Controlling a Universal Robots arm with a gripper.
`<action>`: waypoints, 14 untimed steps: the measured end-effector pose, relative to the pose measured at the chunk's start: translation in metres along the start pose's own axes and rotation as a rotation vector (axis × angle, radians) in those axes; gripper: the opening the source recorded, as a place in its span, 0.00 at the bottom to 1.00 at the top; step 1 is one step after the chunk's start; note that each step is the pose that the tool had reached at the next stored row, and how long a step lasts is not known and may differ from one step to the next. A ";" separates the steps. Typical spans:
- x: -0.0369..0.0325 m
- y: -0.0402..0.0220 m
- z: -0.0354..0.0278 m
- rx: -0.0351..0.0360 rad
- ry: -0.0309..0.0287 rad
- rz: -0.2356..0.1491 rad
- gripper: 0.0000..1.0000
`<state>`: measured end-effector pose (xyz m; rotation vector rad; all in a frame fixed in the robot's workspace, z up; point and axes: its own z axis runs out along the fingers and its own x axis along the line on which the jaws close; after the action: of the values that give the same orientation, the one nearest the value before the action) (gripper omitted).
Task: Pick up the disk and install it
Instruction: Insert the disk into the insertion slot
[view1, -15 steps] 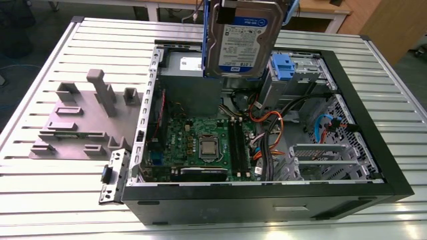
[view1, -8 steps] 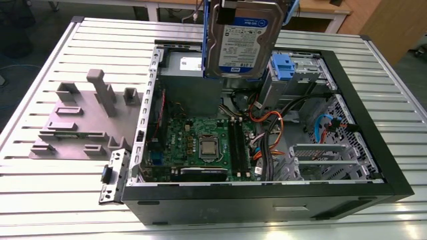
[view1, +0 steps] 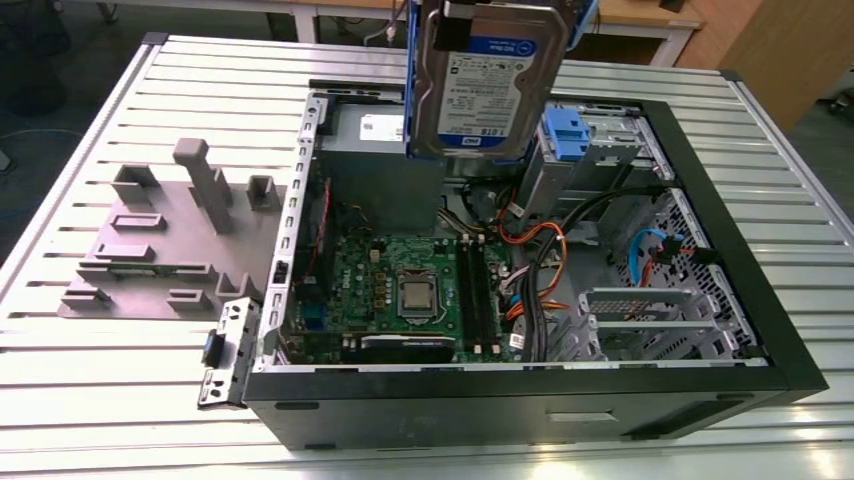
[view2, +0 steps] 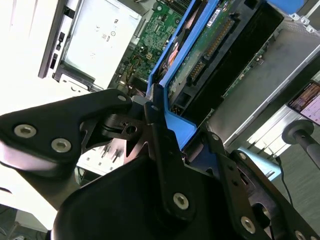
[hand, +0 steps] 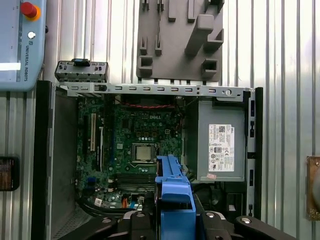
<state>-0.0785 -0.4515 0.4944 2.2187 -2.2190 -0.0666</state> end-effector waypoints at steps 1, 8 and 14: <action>0.0009 0.0000 0.0000 0.0000 0.0000 0.000 0.36; 0.0131 0.0000 -0.0001 0.0000 0.0000 0.000 0.36; 0.0335 0.0000 -0.0002 0.0000 0.0001 0.000 0.36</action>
<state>-0.0785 -0.4850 0.4936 2.2186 -2.2189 -0.0666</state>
